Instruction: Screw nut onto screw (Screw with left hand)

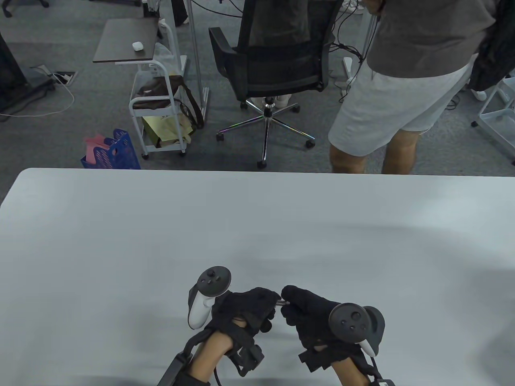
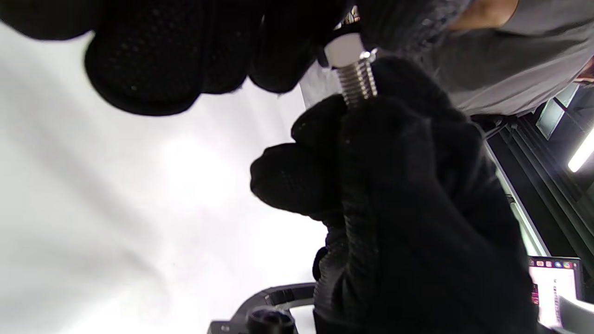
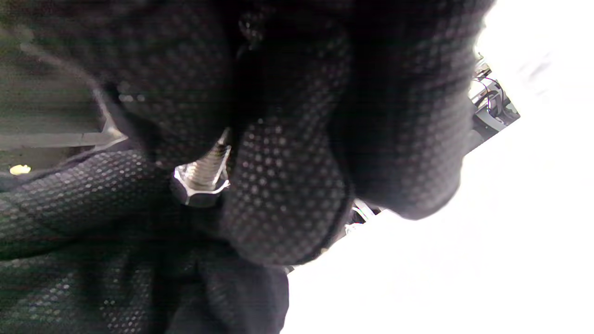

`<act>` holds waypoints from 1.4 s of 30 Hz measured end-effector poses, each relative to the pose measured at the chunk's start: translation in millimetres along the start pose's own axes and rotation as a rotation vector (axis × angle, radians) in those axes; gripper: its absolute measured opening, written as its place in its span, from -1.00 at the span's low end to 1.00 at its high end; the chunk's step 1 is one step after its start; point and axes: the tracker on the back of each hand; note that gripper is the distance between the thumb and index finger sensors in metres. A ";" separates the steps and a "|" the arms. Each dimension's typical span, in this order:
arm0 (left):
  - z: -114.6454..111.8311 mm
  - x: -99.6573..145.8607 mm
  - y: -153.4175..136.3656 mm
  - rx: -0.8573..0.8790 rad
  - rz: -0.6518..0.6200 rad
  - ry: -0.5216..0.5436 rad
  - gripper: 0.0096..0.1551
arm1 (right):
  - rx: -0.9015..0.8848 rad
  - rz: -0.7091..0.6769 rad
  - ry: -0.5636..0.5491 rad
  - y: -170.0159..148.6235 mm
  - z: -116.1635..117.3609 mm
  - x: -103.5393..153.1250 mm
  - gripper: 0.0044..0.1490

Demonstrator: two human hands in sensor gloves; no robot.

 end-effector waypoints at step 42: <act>0.1 0.2 3.0 0.036 -0.032 -0.066 -0.36 | -0.015 -0.008 -0.003 0.1 -1.0 1.2 -0.41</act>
Point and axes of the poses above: the tracker on the back of each hand, its own y axis roughly to the thumb side, its own x axis roughly from the fingertips to the wrist, z = x × y, and after that the axes turned 1 degree about y, right-handed
